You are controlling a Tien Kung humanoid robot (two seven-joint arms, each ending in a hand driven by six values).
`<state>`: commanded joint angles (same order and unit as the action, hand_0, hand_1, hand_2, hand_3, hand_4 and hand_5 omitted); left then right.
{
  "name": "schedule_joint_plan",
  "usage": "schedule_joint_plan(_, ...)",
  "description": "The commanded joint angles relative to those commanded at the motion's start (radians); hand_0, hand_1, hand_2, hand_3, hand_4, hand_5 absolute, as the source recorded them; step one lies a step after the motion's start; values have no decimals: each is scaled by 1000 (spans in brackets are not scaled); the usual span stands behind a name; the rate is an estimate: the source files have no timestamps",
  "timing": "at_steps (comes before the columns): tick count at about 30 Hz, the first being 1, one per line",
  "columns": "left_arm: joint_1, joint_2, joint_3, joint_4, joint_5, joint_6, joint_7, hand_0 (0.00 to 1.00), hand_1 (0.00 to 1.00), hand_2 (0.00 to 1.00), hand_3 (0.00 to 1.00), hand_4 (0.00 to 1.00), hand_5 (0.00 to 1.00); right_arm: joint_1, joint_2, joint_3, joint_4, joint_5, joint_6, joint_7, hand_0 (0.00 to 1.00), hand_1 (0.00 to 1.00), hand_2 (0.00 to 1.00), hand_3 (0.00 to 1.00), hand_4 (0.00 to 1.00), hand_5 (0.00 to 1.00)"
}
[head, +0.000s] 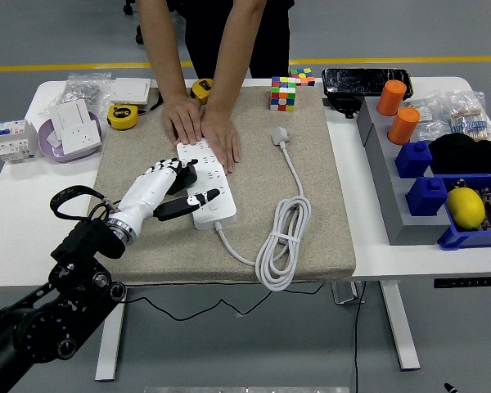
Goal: Pick up the plug,place it near the board,insert it into the board,press the button
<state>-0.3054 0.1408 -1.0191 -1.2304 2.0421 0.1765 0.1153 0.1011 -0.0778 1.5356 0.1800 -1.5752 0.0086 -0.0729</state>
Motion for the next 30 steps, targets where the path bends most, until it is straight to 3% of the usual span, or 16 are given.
schedule_joint_plan(5, 21, 15, -6, -71, 40, 38, 11, 998, 981, 903, 917, 998, 998, -2, 0, 3, 0, -2, 0, -1, 850, 760, 768, 799, 998, 938)
schedule_joint_plan(7, 38, 20, -13, -103, 77, 54, 34, 998, 981, 903, 917, 998, 998, -2, 0, 2, 0, -1, 0, 0, 850, 760, 768, 799, 998, 938)
schedule_joint_plan(8, 45, 22, -17, -115, 99, 57, 51, 998, 998, 956, 855, 998, 998, -2, 0, 1, 0, 1, 0, 0, 846, 759, 766, 797, 998, 942)
schedule_joint_plan(10, 55, 27, -19, -125, 134, 46, 84, 998, 998, 956, 855, 998, 998, -1, 0, 2, 0, 0, 0, 0, 846, 759, 766, 797, 998, 942)
schedule_joint_plan(13, 56, 33, -14, -108, 164, 12, 138, 998, 998, 956, 855, 998, 998, -1, -1, 2, 0, -2, 1, -1, 846, 759, 766, 797, 998, 942)
schedule_joint_plan(14, 55, 32, -13, -99, 171, 2, 153, 998, 998, 998, 900, 998, 998, -1, -1, 2, 0, -1, 1, -1, 846, 757, 767, 796, 998, 942)
schedule_joint_plan(17, 50, 28, -8, -72, 183, -18, 175, 998, 998, 998, 900, 998, 998, 1, -1, -3, 0, 1, 1, 0, 846, 757, 767, 796, 998, 942)
schedule_joint_plan(21, 42, 22, -2, -44, 173, -25, 174, 998, 998, 998, 929, 998, 998, 2, -2, -8, 0, 5, 1, 2, 840, 756, 765, 796, 998, 944)
schedule_joint_plan(30, 29, 12, 11, -37, 152, -17, 161, 998, 998, 998, 928, 998, 998, -5, -1, -3, 0, -4, 2, -3, 841, 755, 764, 796, 998, 945)
